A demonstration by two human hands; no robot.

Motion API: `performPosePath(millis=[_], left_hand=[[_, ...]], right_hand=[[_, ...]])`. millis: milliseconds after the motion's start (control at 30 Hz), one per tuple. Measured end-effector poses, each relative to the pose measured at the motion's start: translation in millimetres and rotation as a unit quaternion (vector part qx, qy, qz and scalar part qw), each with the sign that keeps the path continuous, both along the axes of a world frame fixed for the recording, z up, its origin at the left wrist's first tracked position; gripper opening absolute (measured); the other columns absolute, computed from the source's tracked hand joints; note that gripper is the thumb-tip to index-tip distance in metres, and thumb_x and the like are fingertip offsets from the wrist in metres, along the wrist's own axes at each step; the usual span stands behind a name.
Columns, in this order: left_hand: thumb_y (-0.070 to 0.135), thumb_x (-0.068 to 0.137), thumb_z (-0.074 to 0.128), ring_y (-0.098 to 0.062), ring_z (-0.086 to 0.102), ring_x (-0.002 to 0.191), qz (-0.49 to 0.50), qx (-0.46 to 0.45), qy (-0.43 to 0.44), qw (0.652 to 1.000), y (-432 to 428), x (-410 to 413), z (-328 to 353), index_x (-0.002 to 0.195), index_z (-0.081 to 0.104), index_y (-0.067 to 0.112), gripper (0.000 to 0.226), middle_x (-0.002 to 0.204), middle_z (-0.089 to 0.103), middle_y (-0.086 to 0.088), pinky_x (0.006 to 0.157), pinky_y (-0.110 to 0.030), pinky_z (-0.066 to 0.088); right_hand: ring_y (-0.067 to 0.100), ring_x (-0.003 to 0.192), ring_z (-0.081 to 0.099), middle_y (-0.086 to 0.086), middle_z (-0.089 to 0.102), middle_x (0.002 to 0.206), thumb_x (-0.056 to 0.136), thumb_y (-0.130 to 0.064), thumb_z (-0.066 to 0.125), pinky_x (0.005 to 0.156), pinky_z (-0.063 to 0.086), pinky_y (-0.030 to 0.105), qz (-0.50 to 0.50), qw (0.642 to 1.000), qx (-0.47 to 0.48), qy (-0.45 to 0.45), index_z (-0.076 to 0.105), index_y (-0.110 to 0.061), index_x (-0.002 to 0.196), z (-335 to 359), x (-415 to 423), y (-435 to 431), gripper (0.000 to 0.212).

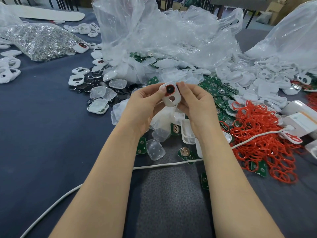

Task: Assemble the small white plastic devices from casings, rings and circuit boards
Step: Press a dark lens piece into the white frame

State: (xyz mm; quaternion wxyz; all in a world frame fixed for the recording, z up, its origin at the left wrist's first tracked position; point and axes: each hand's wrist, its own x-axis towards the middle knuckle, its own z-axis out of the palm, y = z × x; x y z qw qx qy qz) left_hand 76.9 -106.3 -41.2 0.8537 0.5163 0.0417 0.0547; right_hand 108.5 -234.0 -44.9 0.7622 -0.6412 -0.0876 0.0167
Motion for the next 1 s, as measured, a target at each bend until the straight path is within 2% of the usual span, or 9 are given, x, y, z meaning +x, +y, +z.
performPosePath(millis=[100, 267, 367, 467, 567, 700, 800, 1000], left_hand=[[0.003, 0.093, 0.057, -0.013, 0.07, 0.079, 0.008, 0.032, -0.009, 0.999, 1.0, 0.2, -1.2, 0.092, 0.071, 0.008, 0.015, 0.081, 0.075, -0.002, 0.07, -0.02, 0.055], [0.001, 0.091, 0.059, -0.015, 0.07, 0.08, 0.003, 0.026, -0.008, 1.0, 1.9, 0.5, -1.9, 0.091, 0.071, 0.008, 0.014, 0.084, 0.074, -0.005, 0.074, -0.022, 0.056], [0.004, 0.091, 0.06, -0.015, 0.07, 0.079, -0.003, 0.028, 0.004, 1.0, 2.7, 1.2, -2.7, 0.094, 0.07, 0.005, 0.011, 0.083, 0.074, -0.005, 0.077, -0.024, 0.057], [0.007, 0.09, 0.061, -0.015, 0.071, 0.076, -0.004, 0.033, 0.024, 0.999, 3.6, 1.6, -3.0, 0.094, 0.067, 0.002, 0.009, 0.08, 0.073, -0.005, 0.076, -0.024, 0.058], [0.008, 0.091, 0.06, -0.014, 0.071, 0.075, -0.007, 0.035, 0.03, 0.999, 4.1, 1.2, -3.3, 0.091, 0.066, 0.002, 0.008, 0.078, 0.073, -0.005, 0.073, -0.023, 0.057], [0.007, 0.092, 0.059, -0.014, 0.071, 0.076, -0.01, 0.031, 0.036, 0.999, 3.9, 0.7, -2.0, 0.092, 0.065, 0.002, 0.008, 0.078, 0.074, -0.004, 0.073, -0.022, 0.057], [0.007, 0.091, 0.061, -0.014, 0.071, 0.076, -0.001, 0.02, 0.044, 0.999, 2.5, -0.1, 0.1, 0.089, 0.064, 0.004, 0.005, 0.078, 0.074, -0.004, 0.069, -0.02, 0.056], [0.003, 0.091, 0.06, -0.015, 0.071, 0.073, -0.036, -0.041, 0.05, 0.997, 3.1, -3.4, 5.3, 0.089, 0.066, 0.004, 0.007, 0.08, 0.074, -0.006, 0.069, -0.022, 0.058]], right_hand=[[0.012, 0.071, 0.067, -0.003, 0.073, 0.074, 0.088, -0.013, 0.066, 0.069, 0.055, 0.028, 0.007, 1.0, -0.019, -0.017, 0.067, -0.012, 0.092, -0.9, -0.7, 2.6, 0.004], [0.015, 0.078, 0.067, -0.002, 0.073, 0.079, 0.09, -0.007, 0.062, 0.076, 0.053, 0.037, 0.014, 0.999, -0.04, -0.03, 0.065, -0.012, 0.097, -2.3, 0.3, 1.9, 0.009], [0.005, 0.071, 0.066, -0.009, 0.072, 0.076, 0.093, -0.007, 0.058, 0.063, 0.052, 0.02, 0.029, 0.996, -0.063, -0.048, 0.062, -0.012, 0.102, -0.3, -0.2, 0.0, 0.011], [0.001, 0.068, 0.065, -0.012, 0.071, 0.073, 0.095, -0.008, 0.054, 0.059, 0.051, 0.016, 0.047, 0.993, -0.084, -0.063, 0.061, -0.016, 0.103, 0.3, 0.2, -2.2, 0.013], [0.003, 0.067, 0.066, -0.01, 0.071, 0.07, 0.094, -0.01, 0.056, 0.058, 0.051, 0.018, 0.043, 0.997, -0.057, -0.043, 0.063, -0.018, 0.097, -0.9, -0.3, -0.7, 0.01], [0.018, 0.075, 0.065, 0.003, 0.071, 0.078, 0.09, -0.013, 0.063, 0.071, 0.053, 0.032, 0.023, 1.0, 0.001, 0.016, 0.067, -0.015, 0.09, -4.8, 1.6, 1.1, 0.004], [0.019, 0.08, 0.064, 0.002, 0.071, 0.082, 0.09, -0.01, 0.063, 0.078, 0.05, 0.038, 0.014, 1.0, 0.016, 0.02, 0.066, -0.016, 0.09, -5.1, 2.7, 1.3, 0.006], [0.014, 0.074, 0.062, -0.001, 0.069, 0.08, 0.09, -0.005, 0.06, 0.067, 0.047, 0.029, 0.017, 0.999, 0.028, 0.009, 0.065, -0.019, 0.091, 1.0, 0.7, -0.5, 0.015]])
